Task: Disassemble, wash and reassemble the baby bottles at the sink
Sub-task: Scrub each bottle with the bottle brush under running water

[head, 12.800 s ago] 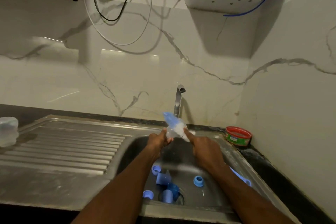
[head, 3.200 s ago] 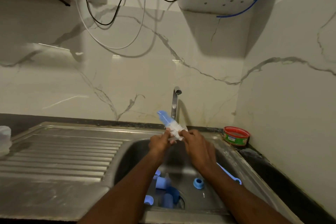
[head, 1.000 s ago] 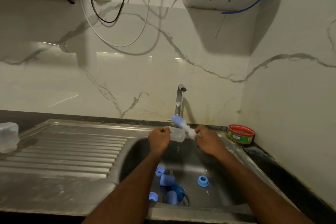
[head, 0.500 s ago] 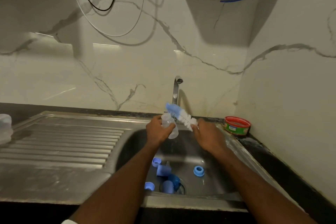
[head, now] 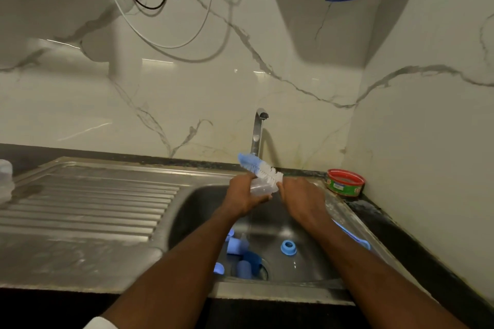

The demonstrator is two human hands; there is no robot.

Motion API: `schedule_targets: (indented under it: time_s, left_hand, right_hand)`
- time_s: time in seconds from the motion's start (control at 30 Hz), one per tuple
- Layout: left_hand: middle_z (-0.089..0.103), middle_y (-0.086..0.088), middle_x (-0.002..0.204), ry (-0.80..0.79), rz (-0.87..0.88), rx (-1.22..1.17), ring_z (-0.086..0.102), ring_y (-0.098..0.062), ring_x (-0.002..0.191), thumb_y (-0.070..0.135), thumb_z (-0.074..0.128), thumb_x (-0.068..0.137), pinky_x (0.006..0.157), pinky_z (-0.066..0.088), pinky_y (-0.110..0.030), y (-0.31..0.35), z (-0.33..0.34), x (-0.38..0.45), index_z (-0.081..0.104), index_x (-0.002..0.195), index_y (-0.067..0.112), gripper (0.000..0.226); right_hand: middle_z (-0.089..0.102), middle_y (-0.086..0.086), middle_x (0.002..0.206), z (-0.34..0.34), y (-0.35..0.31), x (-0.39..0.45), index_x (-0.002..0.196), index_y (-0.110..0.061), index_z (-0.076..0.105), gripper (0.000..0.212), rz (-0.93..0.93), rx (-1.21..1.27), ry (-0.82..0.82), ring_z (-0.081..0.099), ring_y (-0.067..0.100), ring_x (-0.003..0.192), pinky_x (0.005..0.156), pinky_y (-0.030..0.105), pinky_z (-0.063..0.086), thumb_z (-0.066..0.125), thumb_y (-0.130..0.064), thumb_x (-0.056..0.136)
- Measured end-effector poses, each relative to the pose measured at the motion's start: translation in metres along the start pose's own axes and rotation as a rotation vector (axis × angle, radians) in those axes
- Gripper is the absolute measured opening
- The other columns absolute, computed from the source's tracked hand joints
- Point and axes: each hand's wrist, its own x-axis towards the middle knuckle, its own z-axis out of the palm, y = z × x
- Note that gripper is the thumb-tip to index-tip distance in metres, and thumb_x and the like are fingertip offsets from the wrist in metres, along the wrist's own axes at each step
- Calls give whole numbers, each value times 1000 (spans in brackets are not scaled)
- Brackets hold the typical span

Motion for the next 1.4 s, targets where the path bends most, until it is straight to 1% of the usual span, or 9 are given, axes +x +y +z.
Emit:
schedule_targets:
  time_s: [0.13,0.3,0.47,0.63,0.87,1.1,1.2,1.33,1.4]
  left_hand:
    - [72,-7,113,69,8,-21,69,-21,100,49,78,84,88,57,-37,1,-2,-2,64,123,12,55]
    - [60,5,104,133,-191,38,59,-12,93,59,64,92,79,46,-27,-18,-10,-1,58,120,15,52]
    - [68,-5,119,23,100,-14,63,-18,107,38,78,87,93,52,-34,-9,-14,0,63,122,16,45]
    - [54,-6,130,8,210,89,52,-19,116,34,79,85,100,49,-37,-11,-3,-2,51,136,16,61]
    - [57,-10,128,154,-185,157,59,-23,113,34,80,85,94,52,-34,-30,-3,4,43,132,14,63]
    - [64,-4,125,0,78,317,65,-19,108,39,80,84,91,56,-38,-7,-1,-4,37,133,22,67]
    - [62,-5,127,40,-13,349,65,-21,111,33,81,83,93,55,-36,-5,4,-2,32,140,18,77]
    - [62,-7,124,75,-167,396,66,-24,110,43,79,84,91,53,-37,-13,3,-2,19,150,14,94]
    - [62,-6,126,81,-195,310,64,-24,113,44,79,84,94,52,-38,-17,3,-1,27,147,15,87]
  right_hand:
    - [69,6,121,-1,-3,5,126,-21,64,30,48,-9,-30,67,24,108,89,36,51,47,-35,106]
    - [71,4,105,8,-1,0,110,-22,69,30,62,102,-108,65,20,87,79,35,53,48,-41,102]
    - [71,7,111,3,-8,-2,118,-17,68,28,101,97,-81,67,23,93,72,29,43,50,-34,104]
    - [69,8,119,-3,-9,3,124,-15,65,26,129,96,-115,67,23,103,85,33,52,57,-25,102]
    - [70,4,111,-5,-8,-12,115,-21,67,22,48,68,-123,68,24,95,71,32,46,53,-31,102]
    - [67,5,115,-12,-19,-10,123,-18,63,23,67,-11,-119,65,21,93,70,30,40,54,-23,103]
    - [67,4,117,-16,-18,-10,122,-19,63,23,45,-9,-126,67,22,100,70,29,41,54,-23,102]
    - [69,3,110,-22,-18,-18,115,-21,65,23,23,25,-144,63,22,87,69,31,42,49,-30,101]
    - [68,2,109,-23,-23,-20,116,-21,65,23,12,-5,-160,57,20,81,68,31,42,51,-30,100]
